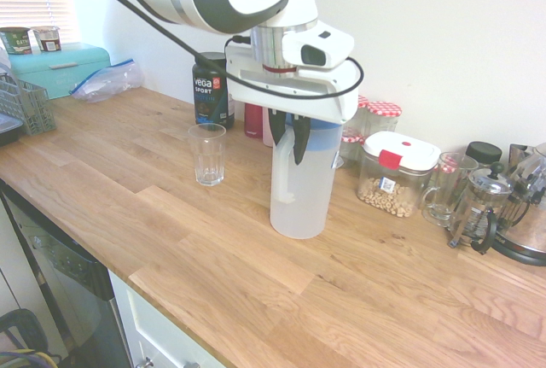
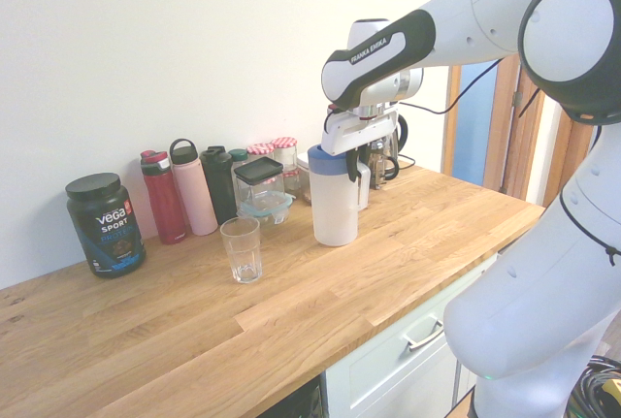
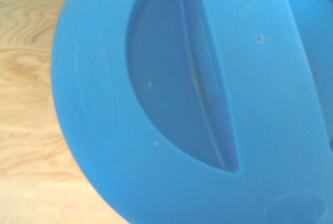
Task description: Pour me some water
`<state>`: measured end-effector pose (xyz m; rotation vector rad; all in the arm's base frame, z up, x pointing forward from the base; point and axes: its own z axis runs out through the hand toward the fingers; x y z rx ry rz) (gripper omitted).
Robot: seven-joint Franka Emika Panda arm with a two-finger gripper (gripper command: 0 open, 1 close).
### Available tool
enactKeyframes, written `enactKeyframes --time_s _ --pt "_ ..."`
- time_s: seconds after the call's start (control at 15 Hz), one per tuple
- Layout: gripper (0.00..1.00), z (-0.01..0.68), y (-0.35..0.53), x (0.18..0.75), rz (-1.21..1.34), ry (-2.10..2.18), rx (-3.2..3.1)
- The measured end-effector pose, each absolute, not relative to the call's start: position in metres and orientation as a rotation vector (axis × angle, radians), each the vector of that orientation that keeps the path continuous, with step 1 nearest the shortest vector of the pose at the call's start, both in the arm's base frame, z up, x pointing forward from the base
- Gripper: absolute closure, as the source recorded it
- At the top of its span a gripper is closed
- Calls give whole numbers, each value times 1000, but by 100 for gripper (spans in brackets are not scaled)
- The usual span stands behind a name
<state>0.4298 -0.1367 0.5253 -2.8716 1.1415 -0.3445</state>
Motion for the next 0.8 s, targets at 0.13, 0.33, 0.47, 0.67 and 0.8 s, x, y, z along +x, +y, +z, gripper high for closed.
enactKeyframes --time_s 0.13,0.33,0.47,0.67,0.8 --pt "100 556 -133 427 -339 1050 -2878" --pt "100 592 -118 421 -330 906 -2925" --pt "100 604 -98 421 -322 800 -2996" --pt "100 607 -54 426 -317 633 -3162" --pt "100 604 -18 427 -305 513 -3257"
